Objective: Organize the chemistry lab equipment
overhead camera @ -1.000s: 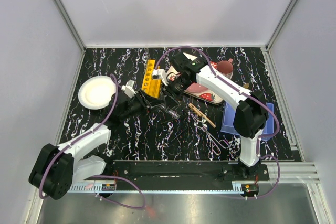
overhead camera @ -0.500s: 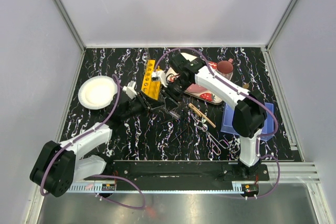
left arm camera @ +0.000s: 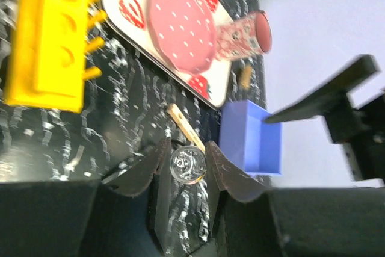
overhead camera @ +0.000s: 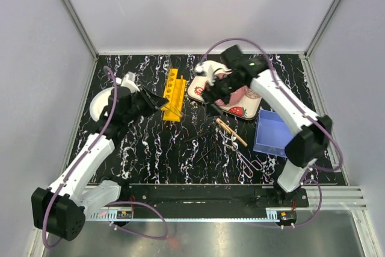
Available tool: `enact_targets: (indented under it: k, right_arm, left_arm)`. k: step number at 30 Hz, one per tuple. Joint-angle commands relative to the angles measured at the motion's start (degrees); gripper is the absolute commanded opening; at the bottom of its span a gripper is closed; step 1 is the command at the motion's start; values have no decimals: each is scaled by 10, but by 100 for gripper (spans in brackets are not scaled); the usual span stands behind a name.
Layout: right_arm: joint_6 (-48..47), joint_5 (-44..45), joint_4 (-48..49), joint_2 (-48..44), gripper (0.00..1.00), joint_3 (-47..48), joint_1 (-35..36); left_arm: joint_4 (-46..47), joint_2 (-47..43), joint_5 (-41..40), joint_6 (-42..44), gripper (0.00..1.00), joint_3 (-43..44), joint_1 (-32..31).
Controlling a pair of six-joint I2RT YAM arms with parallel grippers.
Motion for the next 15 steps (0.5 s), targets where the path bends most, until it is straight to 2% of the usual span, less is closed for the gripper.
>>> enact_targets:
  k: [1, 4, 7, 15]
  right_arm:
    - [-6, -38, 30, -103, 100, -53, -78]
    - [10, -45, 116, -146, 100, -172, -116]
    - [18, -47, 166, -179, 100, -249, -134]
    - [28, -110, 228, -206, 100, -343, -188]
  left_arm:
    - [-100, 21, -69, 115, 19, 100, 24]
    - [-131, 61, -114, 166, 19, 162, 26]
    - [-144, 102, -150, 206, 19, 212, 26]
    - [-122, 186, -206, 291, 18, 281, 26]
